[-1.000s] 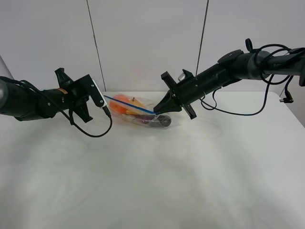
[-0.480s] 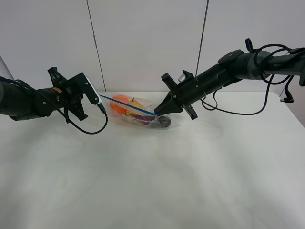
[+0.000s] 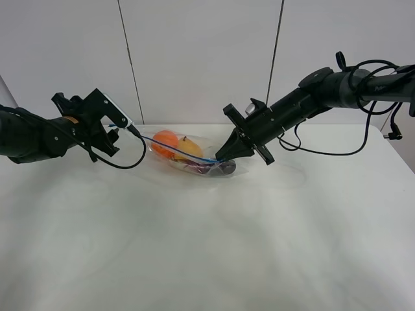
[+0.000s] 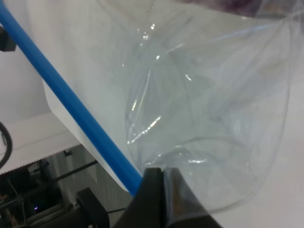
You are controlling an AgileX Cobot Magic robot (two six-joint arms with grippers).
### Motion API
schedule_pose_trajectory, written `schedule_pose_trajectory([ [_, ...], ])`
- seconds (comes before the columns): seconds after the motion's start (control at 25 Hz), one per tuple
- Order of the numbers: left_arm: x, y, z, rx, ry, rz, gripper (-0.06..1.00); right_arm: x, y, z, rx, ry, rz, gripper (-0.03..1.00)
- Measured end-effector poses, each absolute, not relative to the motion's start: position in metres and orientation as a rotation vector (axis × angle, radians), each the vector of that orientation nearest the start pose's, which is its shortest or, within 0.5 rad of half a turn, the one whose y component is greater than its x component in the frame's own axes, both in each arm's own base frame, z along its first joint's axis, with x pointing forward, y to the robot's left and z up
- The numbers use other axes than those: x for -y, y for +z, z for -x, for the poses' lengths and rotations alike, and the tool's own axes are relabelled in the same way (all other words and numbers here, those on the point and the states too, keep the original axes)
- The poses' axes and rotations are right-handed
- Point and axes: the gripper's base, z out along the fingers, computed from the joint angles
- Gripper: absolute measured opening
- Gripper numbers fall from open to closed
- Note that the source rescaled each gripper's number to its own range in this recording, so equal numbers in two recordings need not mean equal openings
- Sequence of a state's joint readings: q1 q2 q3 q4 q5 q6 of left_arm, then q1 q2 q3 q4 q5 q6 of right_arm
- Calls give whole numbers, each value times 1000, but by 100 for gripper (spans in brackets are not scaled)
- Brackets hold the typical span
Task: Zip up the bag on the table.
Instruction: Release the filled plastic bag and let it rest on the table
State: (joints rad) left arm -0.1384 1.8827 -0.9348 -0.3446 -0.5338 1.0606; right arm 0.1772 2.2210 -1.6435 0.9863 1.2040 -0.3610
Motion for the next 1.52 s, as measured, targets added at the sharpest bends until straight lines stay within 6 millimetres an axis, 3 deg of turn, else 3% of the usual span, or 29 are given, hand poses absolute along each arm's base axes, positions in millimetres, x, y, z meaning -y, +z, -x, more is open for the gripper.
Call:
schedule_pose_trajectory([
  [0.2, 19, 173, -387, -1861, 588, -642, 99, -147, 169, -420, -2855, 1375, 141, 0],
  [0.4, -9, 167, -384, -2001, 438, -233, 100, -147, 169, -420, -2856, 1372, 143, 0],
  [0.56, -13, 161, -384, -2131, 267, -81, 100, -147, 169, -420, -2857, 1371, 144, 0],
  [0.72, -11, 175, -398, -2221, 119, -75, 100, -147, 169, -420, -2857, 1371, 144, 0],
  [0.92, -8, 211, -416, -2341, -105, -150, 100, -147, 169, -420, -2857, 1372, 144, 0],
  [1.16, 3, 243, -412, -2538, -376, -239, 100, -147, 169, -420, -2857, 1371, 144, 0],
  [1.52, -11, 250, -394, -2870, -237, -12, 100, -147, 169, -420, -2857, 1371, 144, 0],
])
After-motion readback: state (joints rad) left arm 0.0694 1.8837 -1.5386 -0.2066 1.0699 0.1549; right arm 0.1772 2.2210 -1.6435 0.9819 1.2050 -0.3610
